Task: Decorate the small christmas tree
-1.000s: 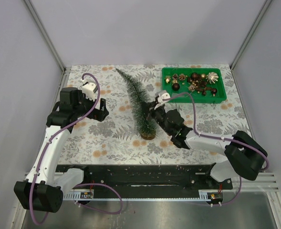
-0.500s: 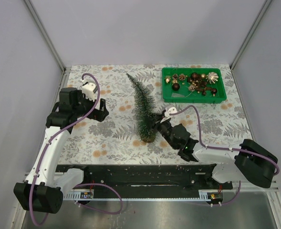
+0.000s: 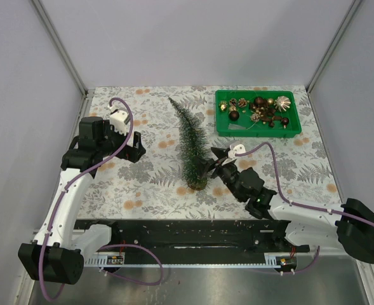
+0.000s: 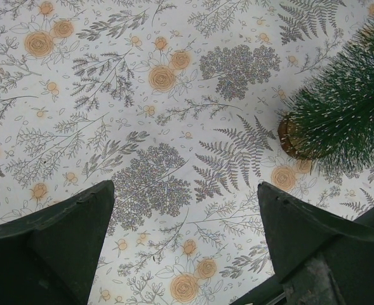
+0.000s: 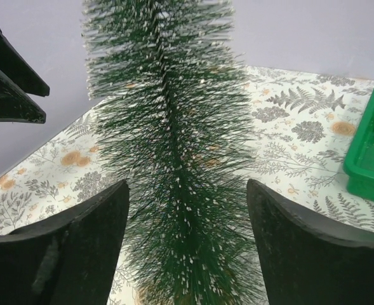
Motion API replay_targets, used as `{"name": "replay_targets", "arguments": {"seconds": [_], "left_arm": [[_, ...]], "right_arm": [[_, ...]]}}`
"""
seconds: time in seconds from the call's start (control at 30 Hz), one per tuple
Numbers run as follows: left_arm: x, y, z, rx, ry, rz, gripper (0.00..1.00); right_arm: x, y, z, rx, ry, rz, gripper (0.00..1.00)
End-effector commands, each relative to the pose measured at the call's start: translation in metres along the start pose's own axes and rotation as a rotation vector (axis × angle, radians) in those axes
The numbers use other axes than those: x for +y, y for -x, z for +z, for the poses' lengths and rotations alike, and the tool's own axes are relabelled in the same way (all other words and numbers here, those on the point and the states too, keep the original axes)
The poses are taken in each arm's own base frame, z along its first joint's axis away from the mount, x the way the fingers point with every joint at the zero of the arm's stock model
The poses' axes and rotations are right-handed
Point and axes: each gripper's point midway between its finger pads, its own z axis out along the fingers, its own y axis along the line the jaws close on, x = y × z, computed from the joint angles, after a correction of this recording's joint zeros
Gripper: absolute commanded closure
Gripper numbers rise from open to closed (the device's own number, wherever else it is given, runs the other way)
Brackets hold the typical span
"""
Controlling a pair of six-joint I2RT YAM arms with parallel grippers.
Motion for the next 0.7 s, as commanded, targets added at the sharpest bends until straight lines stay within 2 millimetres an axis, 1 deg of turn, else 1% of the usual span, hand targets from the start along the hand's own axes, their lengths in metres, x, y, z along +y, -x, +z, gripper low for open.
{"name": "replay_targets", "arguments": {"seconds": [0.0,0.03,0.07,0.1,0.2,0.27,0.33,0.37,0.4,0.47,0.5,0.53,0.57,0.67], "left_arm": [[-0.004,0.013,-0.006,-0.038,-0.017,0.014,0.01],[-0.004,0.013,-0.006,-0.04,-0.017,0.013,0.01],[-0.004,0.014,-0.006,-0.042,-0.015,0.017,0.01],[-0.005,0.014,-0.007,-0.044,-0.016,0.015,0.01],[-0.005,0.015,-0.009,-0.051,-0.015,0.019,0.01],[-0.006,0.016,-0.011,-0.055,-0.012,0.018,0.01],[-0.007,0.018,-0.014,-0.062,-0.014,0.015,0.01],[-0.009,0.02,-0.015,-0.066,-0.024,0.015,0.01],[-0.012,0.022,-0.016,-0.067,-0.035,0.011,0.01],[-0.014,0.021,-0.016,-0.057,-0.049,0.002,0.01],[-0.014,0.021,-0.015,-0.053,-0.051,-0.002,0.01],[-0.015,0.02,-0.015,-0.049,-0.055,-0.005,0.01],[-0.015,0.019,-0.015,-0.045,-0.059,-0.004,0.01],[-0.017,0.018,-0.016,-0.039,-0.07,0.001,0.01]], "right_arm": [[-0.007,0.016,-0.012,-0.016,-0.025,-0.027,0.13],[-0.008,0.017,-0.015,-0.011,-0.027,-0.028,0.09],[-0.008,0.021,-0.017,-0.011,-0.027,-0.034,0.03],[-0.009,0.025,-0.02,-0.01,-0.027,-0.037,0.0],[-0.013,0.041,-0.026,0.013,-0.051,-0.047,0.01],[-0.02,0.053,-0.028,0.032,-0.103,-0.081,0.01],[-0.035,0.078,-0.022,0.031,-0.212,-0.115,0.01],[-0.046,0.078,-0.019,0.073,-0.255,-0.148,0.01],[-0.053,0.087,-0.013,0.086,-0.281,-0.144,0.0],[-0.082,0.099,0.0,0.114,-0.366,-0.112,0.0],[-0.094,0.11,0.007,0.103,-0.403,-0.085,0.01],[-0.114,0.106,0.011,0.141,-0.456,-0.081,0.01],[-0.128,0.111,0.018,0.149,-0.493,-0.07,0.0],[-0.185,0.112,0.04,0.215,-0.629,-0.047,0.01]]}}
